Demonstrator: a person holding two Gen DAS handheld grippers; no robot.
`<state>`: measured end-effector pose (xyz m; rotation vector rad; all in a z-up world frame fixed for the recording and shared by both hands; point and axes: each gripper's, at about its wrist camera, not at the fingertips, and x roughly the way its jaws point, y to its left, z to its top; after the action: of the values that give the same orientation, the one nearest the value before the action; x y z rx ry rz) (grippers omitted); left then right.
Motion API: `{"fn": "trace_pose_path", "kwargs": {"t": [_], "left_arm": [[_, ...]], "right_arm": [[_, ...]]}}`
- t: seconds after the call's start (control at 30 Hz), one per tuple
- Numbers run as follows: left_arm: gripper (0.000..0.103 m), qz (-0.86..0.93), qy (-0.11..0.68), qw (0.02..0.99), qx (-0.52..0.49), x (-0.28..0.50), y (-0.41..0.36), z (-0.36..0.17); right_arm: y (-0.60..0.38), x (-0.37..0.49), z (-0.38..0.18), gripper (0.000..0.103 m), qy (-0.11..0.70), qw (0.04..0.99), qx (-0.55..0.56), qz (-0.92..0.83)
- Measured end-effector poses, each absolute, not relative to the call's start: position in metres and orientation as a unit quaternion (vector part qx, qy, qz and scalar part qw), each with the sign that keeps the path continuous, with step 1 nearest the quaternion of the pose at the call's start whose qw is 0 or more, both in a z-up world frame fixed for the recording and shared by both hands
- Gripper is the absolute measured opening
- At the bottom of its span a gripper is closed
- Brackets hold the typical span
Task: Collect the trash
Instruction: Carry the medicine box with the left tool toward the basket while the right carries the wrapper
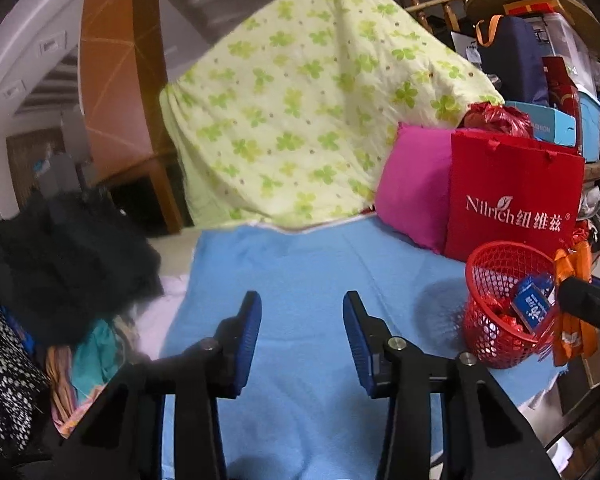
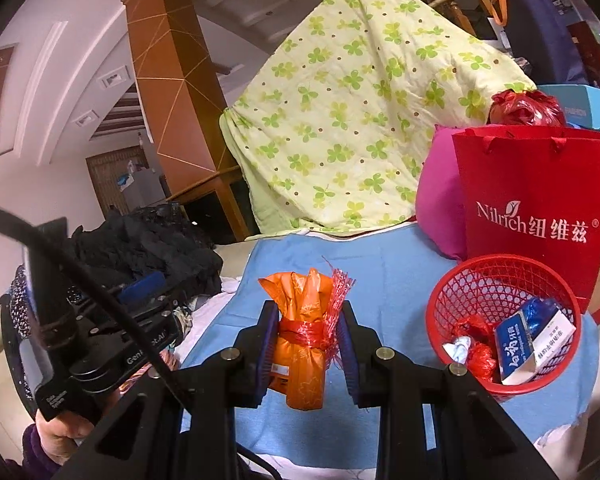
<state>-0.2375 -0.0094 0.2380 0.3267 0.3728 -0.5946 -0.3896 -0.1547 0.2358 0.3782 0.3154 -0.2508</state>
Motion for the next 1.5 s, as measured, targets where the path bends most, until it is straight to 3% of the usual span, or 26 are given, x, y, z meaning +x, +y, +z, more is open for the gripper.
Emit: {"fn": "trace_pose_path", "kwargs": {"t": [1.23, 1.5], "left_arm": [[0.044, -0.310, 0.212, 0.903, 0.209, -0.246, -0.052, 0.199], [0.044, -0.311, 0.253, 0.892, 0.210, -0.235, -0.062, 0.180]], "right_arm": [[-0.205, -0.411, 0.210, 0.031, 0.155, 0.944, 0.232, -0.177], [-0.240, -0.421, 0.199, 0.032, 0.154, 0.932, 0.237, -0.225]]}}
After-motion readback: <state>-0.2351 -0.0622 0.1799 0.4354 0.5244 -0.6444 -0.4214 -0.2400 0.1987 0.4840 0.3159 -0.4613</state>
